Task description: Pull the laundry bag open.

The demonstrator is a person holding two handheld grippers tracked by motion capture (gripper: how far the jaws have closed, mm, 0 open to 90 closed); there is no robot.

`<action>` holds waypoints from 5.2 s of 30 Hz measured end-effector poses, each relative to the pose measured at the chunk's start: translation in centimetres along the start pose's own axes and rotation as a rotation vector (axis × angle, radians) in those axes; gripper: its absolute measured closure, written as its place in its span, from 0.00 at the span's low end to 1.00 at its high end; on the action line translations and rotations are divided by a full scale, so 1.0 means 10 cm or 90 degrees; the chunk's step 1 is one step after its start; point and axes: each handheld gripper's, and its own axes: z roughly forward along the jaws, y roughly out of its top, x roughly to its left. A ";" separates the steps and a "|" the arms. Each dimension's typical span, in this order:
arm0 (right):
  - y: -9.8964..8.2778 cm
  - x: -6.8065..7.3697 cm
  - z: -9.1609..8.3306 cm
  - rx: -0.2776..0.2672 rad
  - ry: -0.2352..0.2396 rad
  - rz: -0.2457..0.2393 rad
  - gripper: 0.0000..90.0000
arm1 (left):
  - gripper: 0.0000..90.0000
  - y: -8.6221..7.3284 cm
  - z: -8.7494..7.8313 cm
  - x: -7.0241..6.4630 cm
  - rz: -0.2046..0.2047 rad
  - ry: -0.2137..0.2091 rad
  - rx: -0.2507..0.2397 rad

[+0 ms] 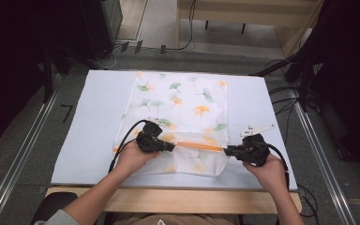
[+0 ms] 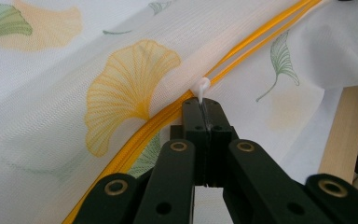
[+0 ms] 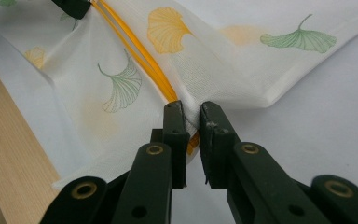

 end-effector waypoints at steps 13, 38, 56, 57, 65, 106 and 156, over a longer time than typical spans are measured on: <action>-0.01 -0.01 0.00 0.000 0.003 0.002 0.93 | 1.00 0.00 0.01 0.00 -0.003 -0.001 0.001; -0.02 -0.04 0.01 0.007 0.005 0.002 0.93 | 1.00 -0.26 -0.31 0.23 -0.039 0.023 0.014; 0.00 -0.04 0.03 0.012 0.006 0.012 0.93 | 1.00 -0.27 -0.33 0.24 -0.041 0.026 0.000; 0.00 -0.04 0.03 0.012 0.006 0.013 0.93 | 1.00 -0.27 -0.33 0.24 -0.042 0.025 0.000; -0.01 -0.05 0.03 0.011 0.005 0.010 0.93 | 1.00 -0.28 -0.34 0.25 -0.039 0.023 -0.002; 0.06 -0.09 0.10 0.025 0.012 0.007 0.93 | 1.00 -0.49 -0.63 0.45 -0.096 0.036 -0.015; 0.06 -0.11 0.11 0.035 0.009 0.010 0.93 | 1.00 -0.68 -0.90 0.63 -0.124 0.047 -0.012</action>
